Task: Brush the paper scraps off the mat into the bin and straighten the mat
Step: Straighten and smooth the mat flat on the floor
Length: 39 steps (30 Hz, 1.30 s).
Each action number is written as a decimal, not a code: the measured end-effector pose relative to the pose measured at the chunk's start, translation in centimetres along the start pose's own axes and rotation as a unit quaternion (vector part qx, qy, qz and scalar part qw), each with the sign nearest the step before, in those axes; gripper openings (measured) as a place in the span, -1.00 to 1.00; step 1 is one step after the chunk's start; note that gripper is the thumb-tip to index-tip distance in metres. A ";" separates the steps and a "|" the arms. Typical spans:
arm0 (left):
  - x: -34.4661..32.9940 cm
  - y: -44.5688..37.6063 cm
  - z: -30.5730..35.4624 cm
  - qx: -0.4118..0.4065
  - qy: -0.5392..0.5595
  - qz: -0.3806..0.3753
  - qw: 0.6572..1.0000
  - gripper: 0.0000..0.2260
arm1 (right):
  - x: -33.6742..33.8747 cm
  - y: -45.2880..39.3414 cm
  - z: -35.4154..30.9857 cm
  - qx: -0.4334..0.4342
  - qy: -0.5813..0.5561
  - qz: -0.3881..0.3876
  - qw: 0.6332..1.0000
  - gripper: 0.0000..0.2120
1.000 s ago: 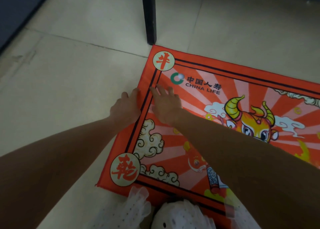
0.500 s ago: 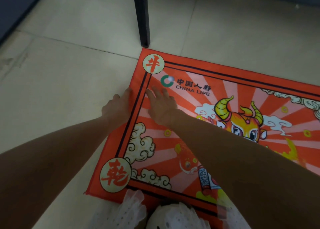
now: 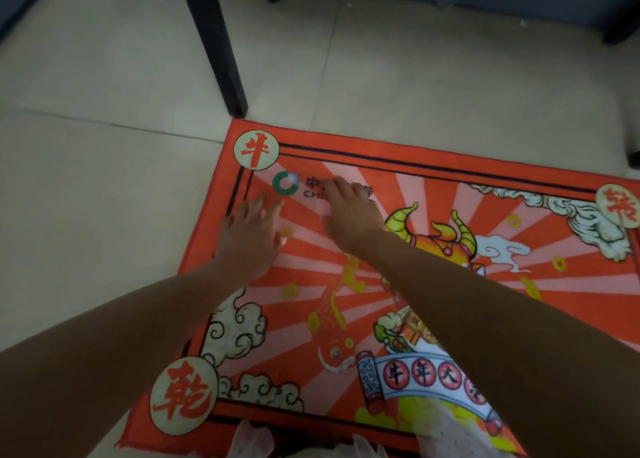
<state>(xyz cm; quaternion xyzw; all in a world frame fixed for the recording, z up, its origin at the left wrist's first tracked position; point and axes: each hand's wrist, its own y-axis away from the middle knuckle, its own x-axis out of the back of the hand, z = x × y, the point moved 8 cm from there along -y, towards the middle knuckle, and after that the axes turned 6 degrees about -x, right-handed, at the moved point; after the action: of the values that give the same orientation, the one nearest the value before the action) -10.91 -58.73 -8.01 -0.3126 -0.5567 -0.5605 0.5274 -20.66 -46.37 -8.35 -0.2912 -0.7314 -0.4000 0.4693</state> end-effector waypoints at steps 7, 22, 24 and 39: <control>0.0 -4.4 7.2 -0.092 -0.020 -0.012 0.995 -0.37 | 3.0 -0.3 12.4 -0.124 -0.015 0.050 0.991 -0.44; 1.1 -15.9 16.5 -0.154 0.026 -0.038 0.987 -0.31 | 7.8 -3.5 24.8 -0.241 -0.088 0.122 0.959 -0.58; 1.2 -17.1 17.8 -0.159 0.032 -0.037 0.986 -0.32 | 8.1 -3.9 24.9 -0.242 -0.098 0.141 0.955 -0.62; 1.1 -19.4 21.1 -0.240 0.217 0.078 0.943 -0.68 | 9.1 -5.7 26.1 -0.297 -0.072 0.075 0.949 -0.69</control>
<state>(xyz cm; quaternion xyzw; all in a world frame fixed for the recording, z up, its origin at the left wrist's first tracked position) -34.40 -42.26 -8.81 -0.3432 -0.2518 -0.6890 0.5866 -40.61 -26.38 -7.97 -0.4997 -0.5868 -0.5410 0.3366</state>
